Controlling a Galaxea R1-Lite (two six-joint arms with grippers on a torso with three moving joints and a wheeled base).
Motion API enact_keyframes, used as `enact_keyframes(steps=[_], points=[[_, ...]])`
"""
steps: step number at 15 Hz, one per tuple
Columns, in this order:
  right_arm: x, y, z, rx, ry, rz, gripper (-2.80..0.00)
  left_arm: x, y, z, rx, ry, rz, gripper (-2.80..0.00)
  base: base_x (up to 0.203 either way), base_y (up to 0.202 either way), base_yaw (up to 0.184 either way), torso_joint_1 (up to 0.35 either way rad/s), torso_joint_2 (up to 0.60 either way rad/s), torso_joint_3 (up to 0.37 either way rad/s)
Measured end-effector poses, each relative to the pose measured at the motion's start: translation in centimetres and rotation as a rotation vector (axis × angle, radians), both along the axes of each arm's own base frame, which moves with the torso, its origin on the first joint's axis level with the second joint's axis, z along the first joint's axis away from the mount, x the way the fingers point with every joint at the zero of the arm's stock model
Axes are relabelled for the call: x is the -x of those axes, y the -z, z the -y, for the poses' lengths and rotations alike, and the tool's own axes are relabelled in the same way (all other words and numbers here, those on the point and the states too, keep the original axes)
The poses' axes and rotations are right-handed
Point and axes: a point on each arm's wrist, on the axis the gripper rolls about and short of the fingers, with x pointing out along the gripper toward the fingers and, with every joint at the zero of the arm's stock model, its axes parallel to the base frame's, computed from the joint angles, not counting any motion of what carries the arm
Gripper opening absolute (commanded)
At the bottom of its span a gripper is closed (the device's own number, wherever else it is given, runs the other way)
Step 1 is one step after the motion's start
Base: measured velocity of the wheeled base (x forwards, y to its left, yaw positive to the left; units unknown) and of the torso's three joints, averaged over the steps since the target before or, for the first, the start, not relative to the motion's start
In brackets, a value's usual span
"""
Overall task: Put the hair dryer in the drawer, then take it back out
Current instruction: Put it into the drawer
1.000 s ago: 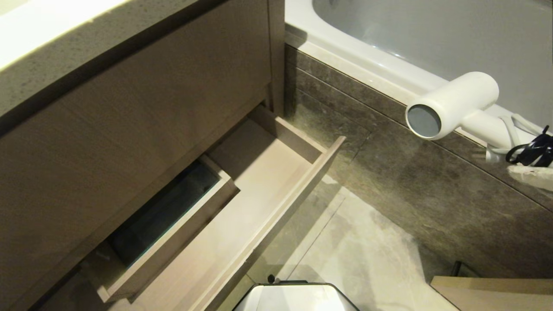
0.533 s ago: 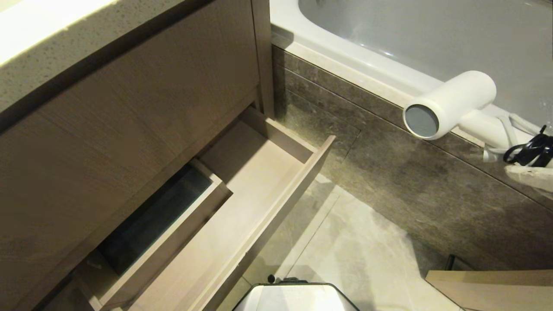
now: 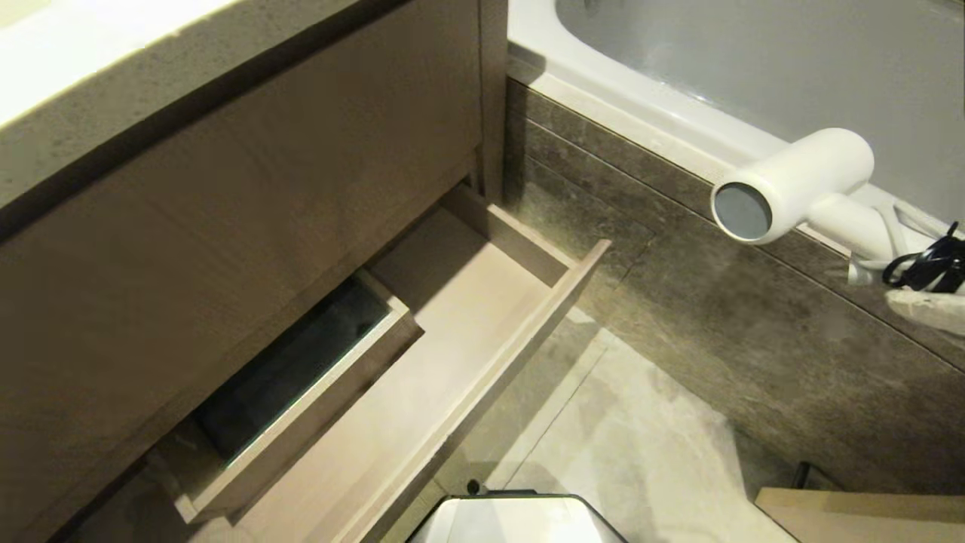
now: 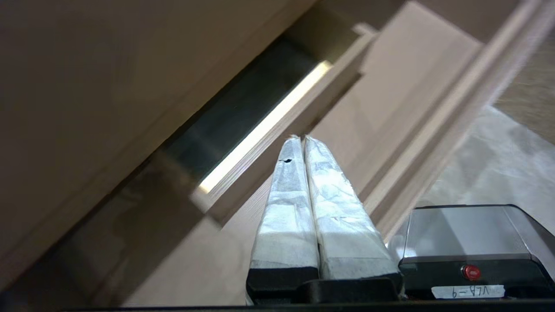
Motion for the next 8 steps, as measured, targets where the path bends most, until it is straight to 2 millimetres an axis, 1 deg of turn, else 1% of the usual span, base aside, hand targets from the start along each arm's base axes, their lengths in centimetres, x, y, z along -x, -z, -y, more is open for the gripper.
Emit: enact_keyframes(steps=[8], points=[[-0.03, 0.18, 0.09, 0.001, 0.006, -0.010, -2.80, 0.00, 0.00, 0.00, 0.000, 0.000, 0.000, -2.80, 0.002, -0.008, 0.173, 0.003, 0.00, 0.002]])
